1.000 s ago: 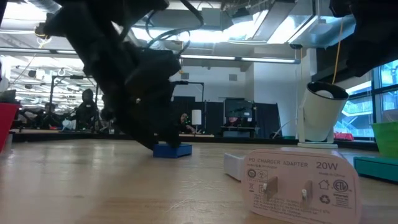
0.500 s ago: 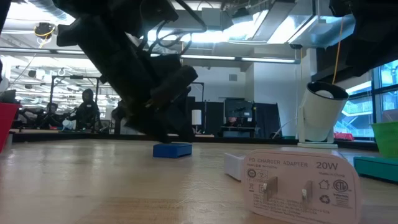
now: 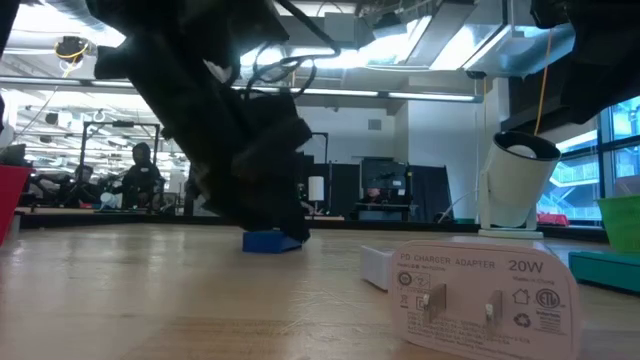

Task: Pick & Place Office items
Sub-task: Put the blue digital clock into the red bin

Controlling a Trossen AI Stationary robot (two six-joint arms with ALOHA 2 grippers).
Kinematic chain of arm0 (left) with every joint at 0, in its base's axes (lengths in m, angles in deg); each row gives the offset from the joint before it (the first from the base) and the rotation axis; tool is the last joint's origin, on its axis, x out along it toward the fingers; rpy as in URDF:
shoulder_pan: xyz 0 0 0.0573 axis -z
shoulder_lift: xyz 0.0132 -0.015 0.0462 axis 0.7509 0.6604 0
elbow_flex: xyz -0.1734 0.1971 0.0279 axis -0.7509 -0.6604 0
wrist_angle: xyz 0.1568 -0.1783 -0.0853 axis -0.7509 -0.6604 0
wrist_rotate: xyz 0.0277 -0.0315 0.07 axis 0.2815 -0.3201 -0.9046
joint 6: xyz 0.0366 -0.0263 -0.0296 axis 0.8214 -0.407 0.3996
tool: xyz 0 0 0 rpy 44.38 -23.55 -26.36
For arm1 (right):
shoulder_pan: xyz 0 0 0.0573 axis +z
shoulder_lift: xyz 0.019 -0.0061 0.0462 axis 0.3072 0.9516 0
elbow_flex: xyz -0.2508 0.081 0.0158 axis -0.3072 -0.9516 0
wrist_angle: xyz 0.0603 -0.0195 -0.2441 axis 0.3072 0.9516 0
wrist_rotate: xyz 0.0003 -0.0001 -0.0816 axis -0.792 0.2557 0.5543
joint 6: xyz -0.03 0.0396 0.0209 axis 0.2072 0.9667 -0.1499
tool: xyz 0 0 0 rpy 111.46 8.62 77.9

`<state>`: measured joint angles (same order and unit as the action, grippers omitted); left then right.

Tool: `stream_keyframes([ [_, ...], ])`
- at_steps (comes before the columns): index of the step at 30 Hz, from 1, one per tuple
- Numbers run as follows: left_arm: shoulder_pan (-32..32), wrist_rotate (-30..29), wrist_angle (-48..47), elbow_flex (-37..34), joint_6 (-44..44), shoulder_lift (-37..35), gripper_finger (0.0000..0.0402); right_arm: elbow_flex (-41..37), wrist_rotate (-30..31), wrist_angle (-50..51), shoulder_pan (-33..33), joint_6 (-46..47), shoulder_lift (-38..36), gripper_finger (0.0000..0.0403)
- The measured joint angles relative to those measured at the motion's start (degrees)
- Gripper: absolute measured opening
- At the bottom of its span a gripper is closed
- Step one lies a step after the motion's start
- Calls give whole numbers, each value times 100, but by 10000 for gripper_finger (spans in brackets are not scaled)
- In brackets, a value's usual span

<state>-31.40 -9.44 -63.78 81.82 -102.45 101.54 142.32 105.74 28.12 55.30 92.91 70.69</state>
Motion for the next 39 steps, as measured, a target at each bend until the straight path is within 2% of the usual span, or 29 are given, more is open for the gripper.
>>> stream_keyframes([
  [4,21,-128,50,14,341,160,298,0,22,-2,0,0,1,263],
  [9,32,-217,33,21,229,210,275,0,29,-2,2,4,2,263],
  [20,28,-327,21,8,286,194,156,0,2,0,2,9,2,263],
  [27,21,-306,279,-9,402,196,159,0,2,0,1,-40,2,263],
  [31,21,-224,551,-18,1146,66,174,0,2,0,2,-45,2,263],
  [35,25,-246,953,-11,1835,-150,158,0,2,1,0,-103,2,263],
  [39,25,-293,1352,-11,2129,-417,155,0,2,0,2,-98,2,263],
])
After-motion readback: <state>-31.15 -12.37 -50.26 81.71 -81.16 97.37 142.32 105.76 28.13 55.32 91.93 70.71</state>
